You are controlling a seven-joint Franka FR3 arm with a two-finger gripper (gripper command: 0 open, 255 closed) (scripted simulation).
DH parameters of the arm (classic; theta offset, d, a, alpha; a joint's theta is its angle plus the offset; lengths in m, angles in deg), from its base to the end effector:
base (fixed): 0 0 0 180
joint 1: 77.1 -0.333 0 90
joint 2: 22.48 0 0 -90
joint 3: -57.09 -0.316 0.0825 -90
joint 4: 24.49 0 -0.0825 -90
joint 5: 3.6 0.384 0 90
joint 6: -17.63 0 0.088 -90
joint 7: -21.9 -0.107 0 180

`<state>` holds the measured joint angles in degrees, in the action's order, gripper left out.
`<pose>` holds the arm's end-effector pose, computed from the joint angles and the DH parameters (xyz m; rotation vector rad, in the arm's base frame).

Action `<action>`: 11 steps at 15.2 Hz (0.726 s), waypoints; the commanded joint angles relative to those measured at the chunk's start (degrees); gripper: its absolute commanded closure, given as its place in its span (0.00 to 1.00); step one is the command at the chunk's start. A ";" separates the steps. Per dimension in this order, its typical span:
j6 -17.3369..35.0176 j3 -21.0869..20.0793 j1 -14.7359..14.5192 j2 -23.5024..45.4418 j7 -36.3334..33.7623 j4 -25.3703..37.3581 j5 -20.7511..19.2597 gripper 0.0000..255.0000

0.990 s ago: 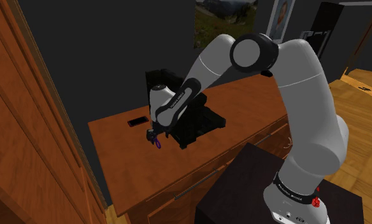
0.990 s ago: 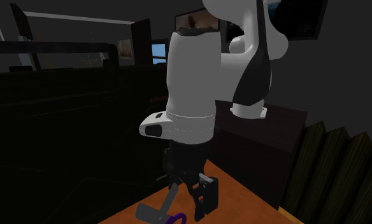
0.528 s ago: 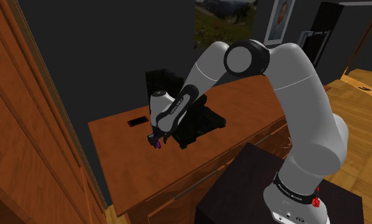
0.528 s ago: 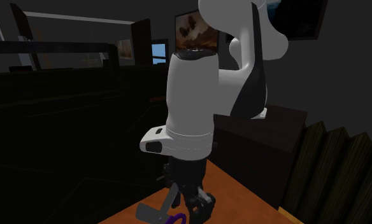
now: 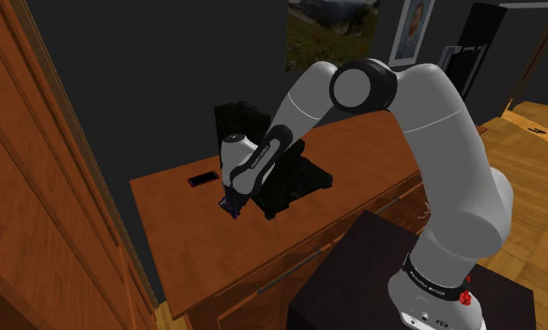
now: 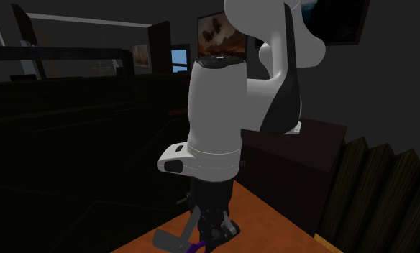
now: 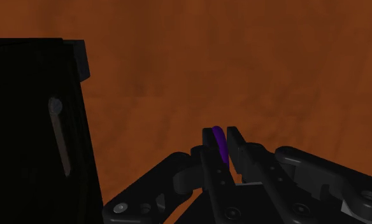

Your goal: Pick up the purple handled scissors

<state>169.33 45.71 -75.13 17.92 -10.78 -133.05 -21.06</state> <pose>0.6220 0.1069 0.1392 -3.1230 0.3022 -0.1219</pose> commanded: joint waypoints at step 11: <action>-4.70 -2.06 1.53 -6.32 1.43 -1.65 1.95 1.00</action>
<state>165.08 43.87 -73.76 12.31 -9.47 -134.42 -19.32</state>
